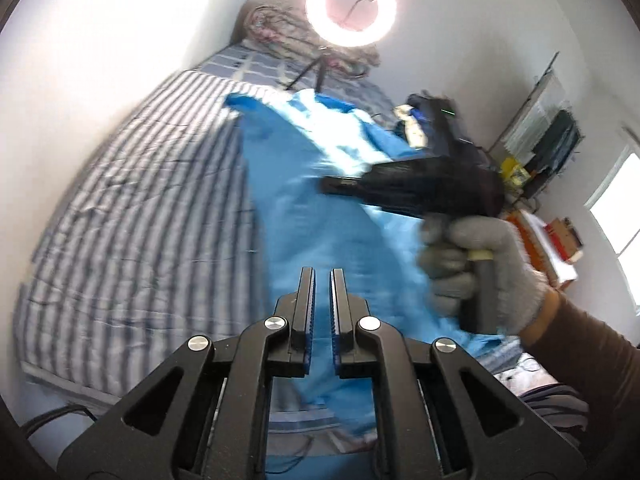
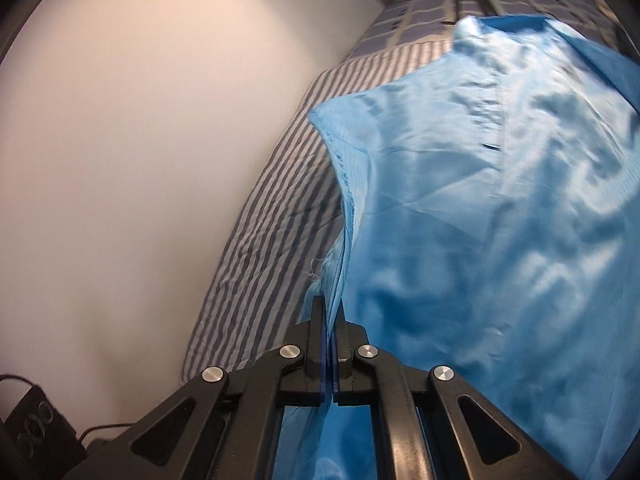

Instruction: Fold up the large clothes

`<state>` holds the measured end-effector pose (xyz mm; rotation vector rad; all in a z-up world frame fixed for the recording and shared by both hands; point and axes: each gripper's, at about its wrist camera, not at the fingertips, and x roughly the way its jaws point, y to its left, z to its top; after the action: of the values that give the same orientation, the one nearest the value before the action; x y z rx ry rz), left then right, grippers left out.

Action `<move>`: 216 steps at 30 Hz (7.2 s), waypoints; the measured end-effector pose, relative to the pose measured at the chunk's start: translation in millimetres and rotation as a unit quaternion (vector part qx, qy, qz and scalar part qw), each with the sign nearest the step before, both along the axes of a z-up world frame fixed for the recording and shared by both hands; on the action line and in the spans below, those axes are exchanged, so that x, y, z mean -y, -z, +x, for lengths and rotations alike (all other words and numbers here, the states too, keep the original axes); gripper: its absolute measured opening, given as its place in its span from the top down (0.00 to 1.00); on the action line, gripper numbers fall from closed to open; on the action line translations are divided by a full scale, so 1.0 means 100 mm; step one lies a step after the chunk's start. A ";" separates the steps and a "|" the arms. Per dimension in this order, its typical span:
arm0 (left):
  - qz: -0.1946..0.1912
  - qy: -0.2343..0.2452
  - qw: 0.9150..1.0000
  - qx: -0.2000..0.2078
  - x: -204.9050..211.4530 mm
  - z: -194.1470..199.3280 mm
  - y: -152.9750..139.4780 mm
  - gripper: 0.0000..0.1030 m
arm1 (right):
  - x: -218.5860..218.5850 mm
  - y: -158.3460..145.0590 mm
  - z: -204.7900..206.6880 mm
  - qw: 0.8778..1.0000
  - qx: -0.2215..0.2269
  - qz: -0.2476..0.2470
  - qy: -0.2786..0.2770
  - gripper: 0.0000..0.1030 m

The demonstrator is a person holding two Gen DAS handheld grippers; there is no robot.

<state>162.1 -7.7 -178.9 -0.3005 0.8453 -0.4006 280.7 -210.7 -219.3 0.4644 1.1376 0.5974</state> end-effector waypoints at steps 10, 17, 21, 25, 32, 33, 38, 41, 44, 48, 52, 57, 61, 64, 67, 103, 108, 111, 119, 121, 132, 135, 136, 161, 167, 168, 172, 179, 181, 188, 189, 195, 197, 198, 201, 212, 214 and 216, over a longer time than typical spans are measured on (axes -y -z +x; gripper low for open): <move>0.027 0.015 0.998 -0.047 0.14 0.36 0.55 0.96 | 0.88 0.45 -0.39 0.996 -0.036 0.010 0.080 1.00; 0.050 0.057 0.995 -0.063 0.51 0.52 0.81 0.95 | 1.12 0.79 -0.47 0.991 -0.072 0.015 0.115 1.00; 0.051 0.077 0.993 -0.067 0.65 0.51 0.86 0.95 | 1.10 0.77 -0.43 0.992 -0.068 0.018 0.109 1.00; 0.065 0.092 0.991 -0.071 0.74 0.49 0.93 0.95 | 1.06 0.73 -0.39 0.992 -0.065 0.027 0.100 1.00; 0.138 0.106 0.981 -0.086 0.82 0.45 1.23 0.95 | 0.90 0.80 -0.38 0.995 -0.070 -0.020 0.072 1.00; 0.144 0.106 0.980 -0.086 0.82 0.45 1.26 0.95 | 0.89 0.81 -0.38 0.995 -0.072 -0.022 0.072 1.00; 0.135 0.097 0.983 -0.079 0.75 0.44 1.21 0.95 | 0.83 0.66 -0.44 0.997 -0.039 -0.048 0.055 0.89; 0.126 0.087 0.986 -0.060 0.66 0.41 1.02 0.95 | 0.91 0.45 -0.53 0.997 0.000 -0.057 0.059 0.67; 0.118 0.075 0.990 -0.034 0.59 0.40 0.77 0.95 | 1.04 0.23 -0.63 0.996 0.027 -0.061 0.063 0.66; 0.112 0.058 0.992 0.000 0.52 0.38 0.43 0.57 | 1.28 -0.04 -0.80 0.991 0.065 -0.085 0.085 0.52; 0.107 0.037 0.992 0.050 0.46 0.31 0.04 0.31 | 1.51 -0.27 -0.99 0.983 0.093 -0.118 0.106 0.44; 0.098 0.038 0.992 0.066 0.56 0.46 -0.30 0.30 | 1.90 -0.44 -1.24 0.970 0.122 -0.135 0.161 0.30; 0.114 0.063 0.988 0.081 0.74 0.52 -0.52 0.30 | 2.29 -0.48 -1.48 0.960 0.128 -0.148 0.201 0.26; 0.115 0.068 0.987 0.085 0.88 0.55 -0.64 0.30 | 2.58 -0.48 -1.63 0.954 0.126 -0.162 0.219 0.26; 0.098 0.080 0.990 0.067 1.05 0.57 -0.67 0.30 | 2.95 -0.44 -1.79 0.947 0.107 -0.167 0.251 0.26; 0.110 0.087 0.990 0.015 1.38 0.79 -0.24 0.30 | 4.58 -0.23 -1.86 0.921 0.021 -0.188 0.341 1.00; 0.113 0.081 0.990 0.037 1.29 0.73 -0.27 0.30 | 4.06 -0.63 -1.81 0.928 0.071 -0.245 0.272 1.00; 0.101 0.065 0.992 0.031 1.18 0.71 -0.15 0.30 | 3.69 -0.78 -1.79 0.929 0.101 -0.273 0.230 1.00; 0.014 0.010 0.998 -0.055 0.81 0.76 0.27 0.30 | 2.52 -0.97 -1.84 0.929 0.181 -0.313 0.078 1.00; -0.009 0.001 0.998 -0.061 0.75 0.77 0.26 0.30 | 2.22 -0.90 -1.88 0.937 0.179 -0.296 0.037 1.00; -0.030 0.049 0.995 -0.076 1.08 0.62 0.22 0.30 | 1.17 -0.24 -2.36 0.937 0.156 -0.273 -0.154 1.00; -0.015 0.068 0.993 -0.091 1.27 0.55 0.36 0.30 | 1.25 -0.14 -2.46 0.935 0.148 -0.283 -0.155 1.00; -0.012 0.073 0.993 -0.095 1.33 0.54 0.39 0.30 | 1.29 -0.14 -2.49 0.934 0.148 -0.287 -0.154 1.00; 0.013 0.138 0.981 -0.133 1.91 0.36 0.79 0.30 | 3.23 0.05 -1.71 0.991 0.002 -0.066 0.114 0.57; 0.024 0.171 0.975 -0.140 2.09 0.28 0.88 0.47 | 3.58 0.42 -1.07 0.979 -0.038 -0.023 0.200 0.57; 0.024 0.175 0.974 -0.140 2.12 0.26 0.89 0.48 | 3.61 0.45 -0.99 0.978 -0.043 -0.013 0.204 0.57; 0.028 0.199 0.969 -0.142 2.24 0.17 0.94 0.56 | 3.62 0.60 -0.66 0.977 -0.060 -0.006 0.206 0.57; 0.066 0.239 0.959 -0.140 2.49 0.01 1.10 0.64 | 3.51 0.77 -0.40 0.979 -0.063 -0.047 0.187 1.00; 0.060 0.250 0.956 -0.145 2.56 -0.03 1.14 0.64 | 3.50 0.69 -0.37 0.979 -0.048 -0.079 0.182 1.00; 0.038 0.290 0.943 -0.157 2.92 -0.17 1.20 0.64 | 3.79 0.56 -0.36 0.969 -0.038 -0.104 0.219 1.00; 0.038 0.294 0.942 -0.155 2.96 -0.18 1.20 0.64 | 3.83 0.57 -0.36 0.968 -0.042 -0.100 0.226 1.00; 0.015 0.326 0.932 -0.156 3.11 -0.27 1.11 0.64 | 3.93 0.54 -0.62 0.972 -0.068 -0.045 0.219 0.70; 0.018 0.333 0.931 -0.152 3.14 -0.31 1.10 0.64 | 3.89 0.56 -0.73 0.976 -0.081 -0.014 0.201 0.69; 0.018 0.334 0.930 -0.152 3.15 -0.32 1.10 0.64 | 3.85 0.57 -0.79 0.977 -0.087 -0.009 0.193 0.69; 0.010 0.336 0.929 -0.155 3.21 -0.37 1.12 0.64 | 3.66 0.65 -0.98 0.980 -0.113 -0.032 0.161 0.69; -0.015 0.350 0.928 -0.126 3.18 -0.53 0.78 0.64 | 3.61 0.53 -1.20 0.976 -0.087 -0.107 0.167 0.95; -0.013 0.341 0.933 -0.111 3.01 -0.54 0.67 0.64 | 3.68 0.49 -1.25 0.977 -0.084 -0.092 0.175 0.73; -0.004 0.324 0.941 -0.094 2.84 -0.51 0.60 0.64 | 3.73 0.47 -1.31 0.976 -0.078 -0.095 0.182 0.68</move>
<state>111.3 -291.7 -238.7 -0.0571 1.1250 -1.0029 149.6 -584.1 -266.2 0.5452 1.2078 0.1330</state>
